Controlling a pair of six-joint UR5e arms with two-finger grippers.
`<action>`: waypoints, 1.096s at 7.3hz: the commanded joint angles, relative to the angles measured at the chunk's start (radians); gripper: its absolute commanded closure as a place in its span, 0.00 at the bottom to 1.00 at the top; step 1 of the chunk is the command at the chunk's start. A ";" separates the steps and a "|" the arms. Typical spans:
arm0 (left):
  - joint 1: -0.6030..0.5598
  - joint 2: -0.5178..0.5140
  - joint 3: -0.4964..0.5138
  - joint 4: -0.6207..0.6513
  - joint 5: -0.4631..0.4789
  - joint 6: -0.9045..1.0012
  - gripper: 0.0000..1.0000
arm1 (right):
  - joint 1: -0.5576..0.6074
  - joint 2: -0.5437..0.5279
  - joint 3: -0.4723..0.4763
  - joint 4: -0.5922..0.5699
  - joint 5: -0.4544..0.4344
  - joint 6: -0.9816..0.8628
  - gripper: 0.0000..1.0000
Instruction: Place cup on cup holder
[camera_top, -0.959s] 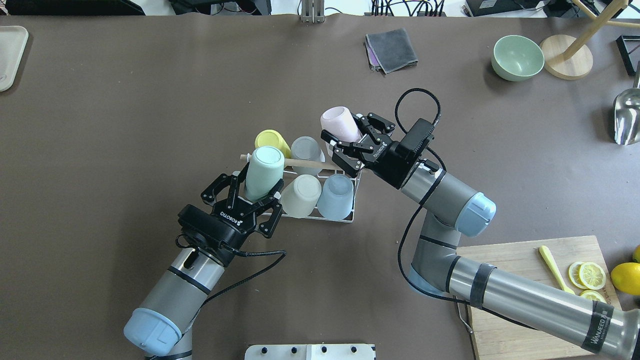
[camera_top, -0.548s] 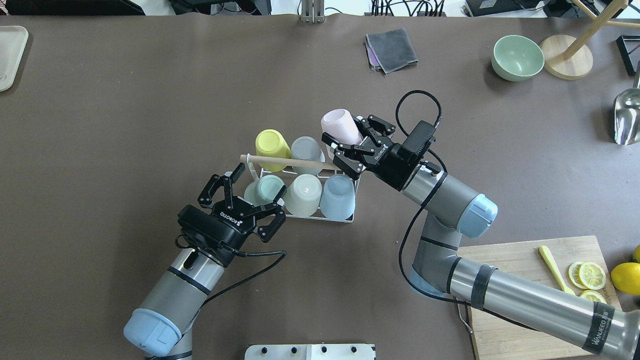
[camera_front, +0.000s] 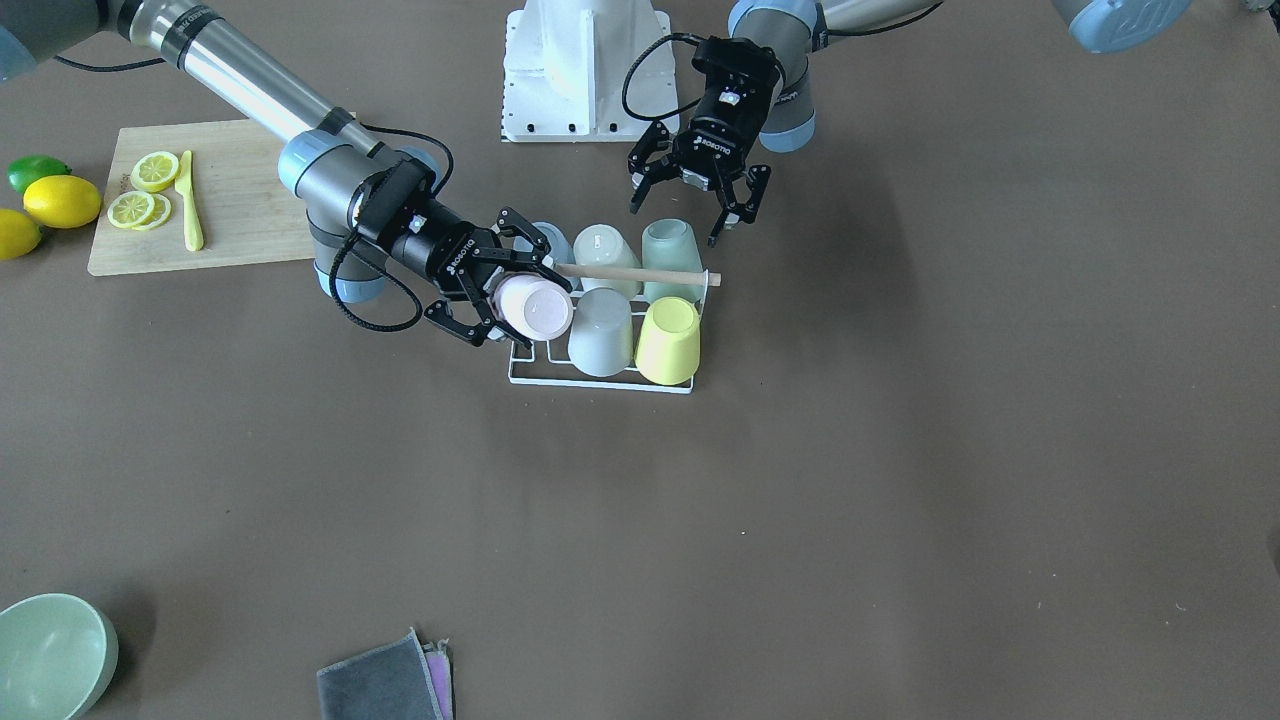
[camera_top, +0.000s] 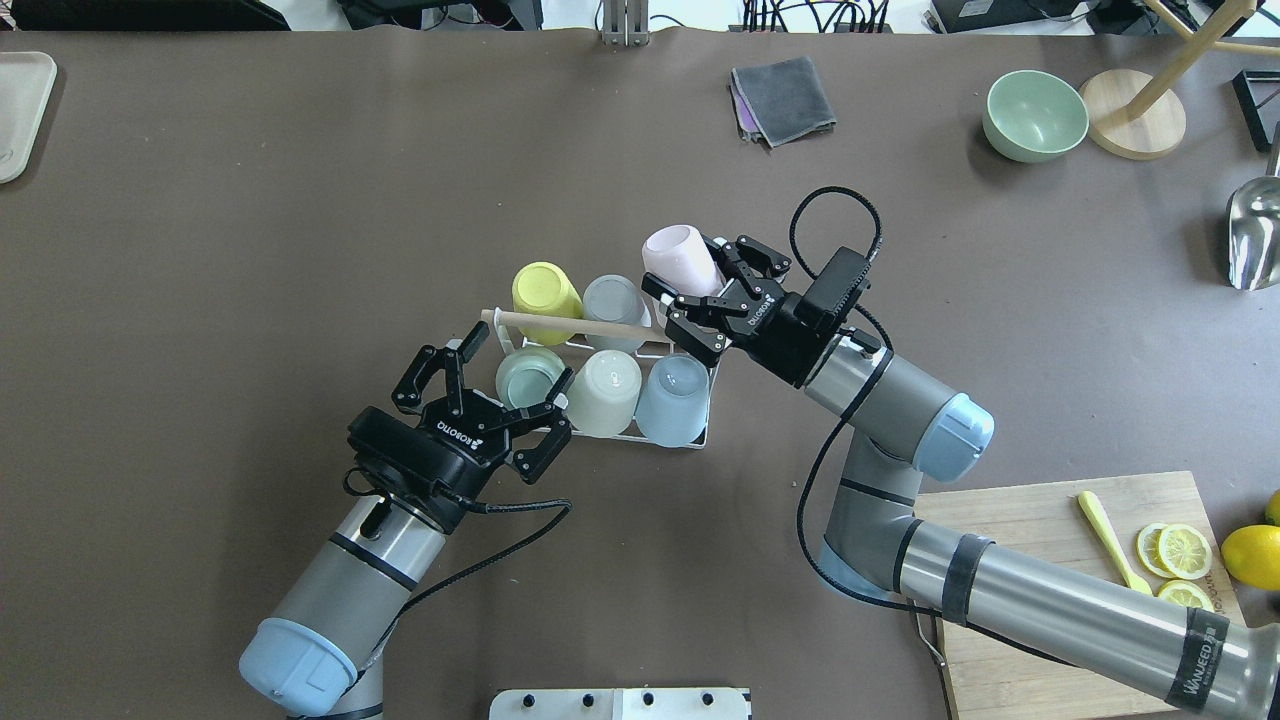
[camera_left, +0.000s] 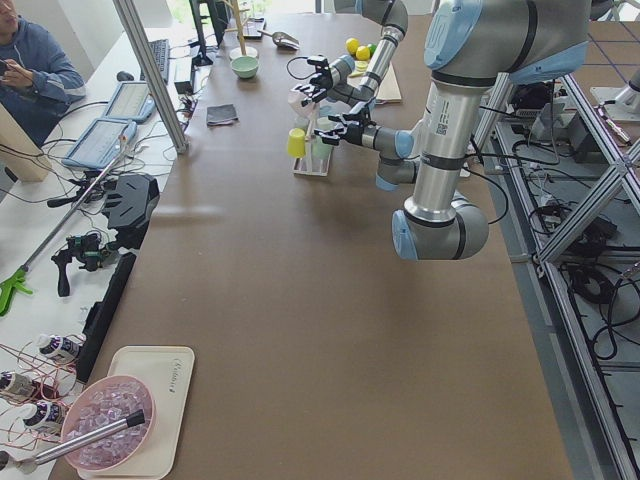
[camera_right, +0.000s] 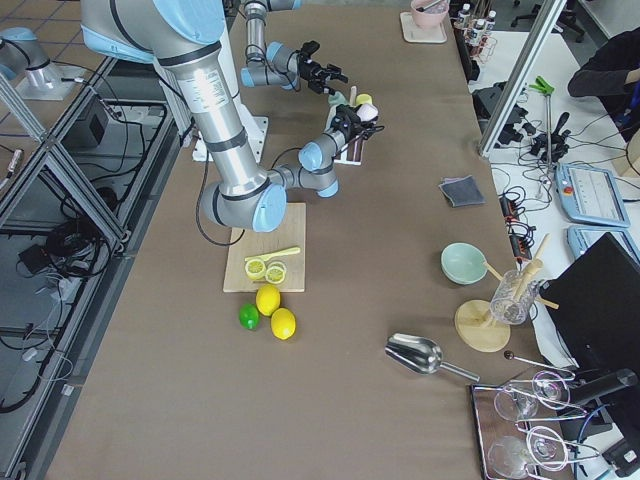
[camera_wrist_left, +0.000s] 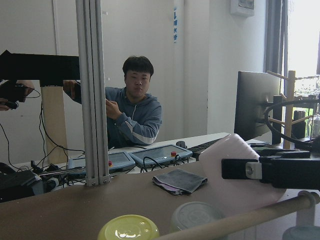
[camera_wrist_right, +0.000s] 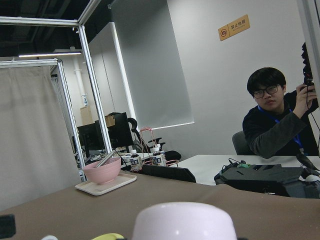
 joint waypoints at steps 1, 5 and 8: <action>-0.039 0.015 -0.112 0.055 -0.014 0.005 0.02 | 0.000 -0.001 0.002 0.003 -0.003 0.000 0.00; -0.225 0.026 -0.233 0.319 -0.181 -0.010 0.02 | 0.075 0.006 0.016 -0.006 -0.002 0.005 0.00; -0.339 -0.005 -0.288 0.661 -0.360 -0.122 0.02 | 0.157 -0.005 0.062 -0.093 0.013 0.014 0.00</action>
